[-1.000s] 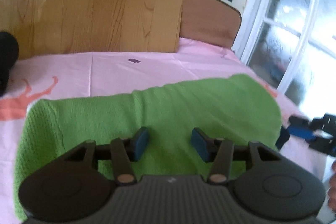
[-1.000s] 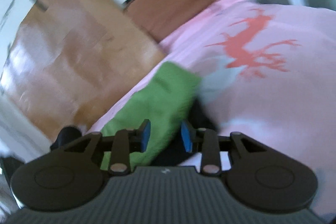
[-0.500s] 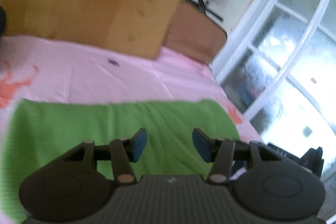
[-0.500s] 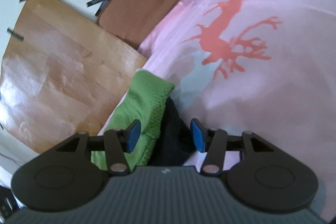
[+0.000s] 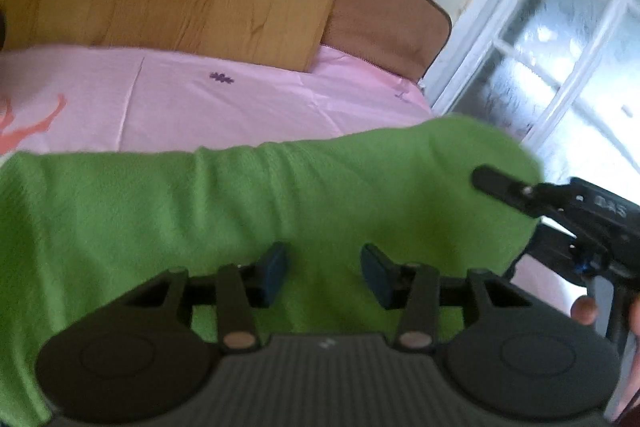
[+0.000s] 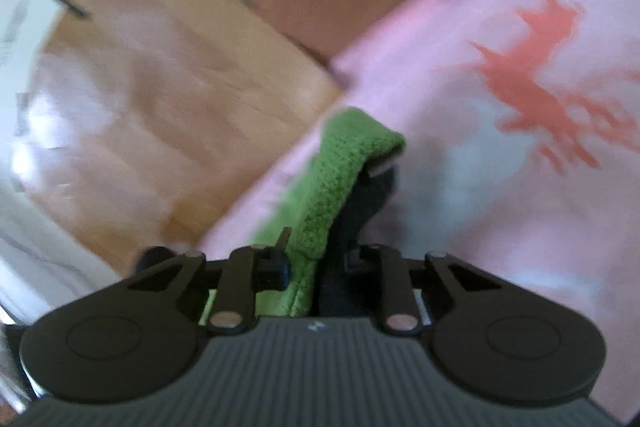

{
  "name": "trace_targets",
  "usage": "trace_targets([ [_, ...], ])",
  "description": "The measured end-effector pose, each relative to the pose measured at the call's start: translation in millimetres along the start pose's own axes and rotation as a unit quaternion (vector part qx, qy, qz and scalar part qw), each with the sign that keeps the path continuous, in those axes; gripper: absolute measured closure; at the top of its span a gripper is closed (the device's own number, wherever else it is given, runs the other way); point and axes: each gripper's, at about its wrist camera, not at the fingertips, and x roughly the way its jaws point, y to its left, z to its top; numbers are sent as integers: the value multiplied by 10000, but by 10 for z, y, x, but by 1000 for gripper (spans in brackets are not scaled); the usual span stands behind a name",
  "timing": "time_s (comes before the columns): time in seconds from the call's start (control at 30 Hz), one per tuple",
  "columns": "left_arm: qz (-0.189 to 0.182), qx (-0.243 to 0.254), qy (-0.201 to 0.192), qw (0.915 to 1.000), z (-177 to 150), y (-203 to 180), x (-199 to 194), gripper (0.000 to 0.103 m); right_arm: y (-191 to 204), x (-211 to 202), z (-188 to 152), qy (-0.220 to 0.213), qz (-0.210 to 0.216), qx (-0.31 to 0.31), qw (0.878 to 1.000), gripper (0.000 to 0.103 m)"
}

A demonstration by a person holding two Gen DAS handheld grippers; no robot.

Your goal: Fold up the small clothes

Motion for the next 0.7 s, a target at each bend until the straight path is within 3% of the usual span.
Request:
trace_targets([
  [0.07, -145, -255, -367, 9989, 21, 186, -330, 46, 341, -101, -12, -83, 150, -548, 9984, 78],
  [0.2, 214, -805, -1581, 9839, 35, 722, -1216, 34, 1068, -124, -213, 28, 511, -1712, 9839, 78],
  [0.27, 488, -1103, -1978, 9728, 10, 960, -1558, 29, 1417, 9, -438, 247, 636, -2337, 9699, 78],
  [0.33, 726, -1285, -2235, 9635, -57, 1142, -1837, 27, 1747, 214, -772, 554, 710, -3067, 9475, 78],
  [0.43, 860, -1406, -2237, 9606, -130, 1275, -1948, 25, 2033, 597, -1308, 1290, 711, -3923, 9080, 76],
  [0.5, 810, -1393, -2119, 9639, -148, 1274, -1900, 24, 2057, 876, -1688, 1769, 546, -4392, 8791, 65],
  [0.53, 765, -1322, -2057, 9666, -145, 1245, -1847, 23, 2076, 848, -1820, 1498, 624, -4739, 8655, 61],
  [0.6, 699, -1191, -1966, 9707, -85, 1164, -1705, 21, 2174, 760, -1974, 1355, 487, -5239, 8395, 52],
  [0.7, 668, -998, -1784, 9766, 18, 1029, -1445, 21, 2144, 551, -1917, 1357, 812, -5249, 8363, 48],
])
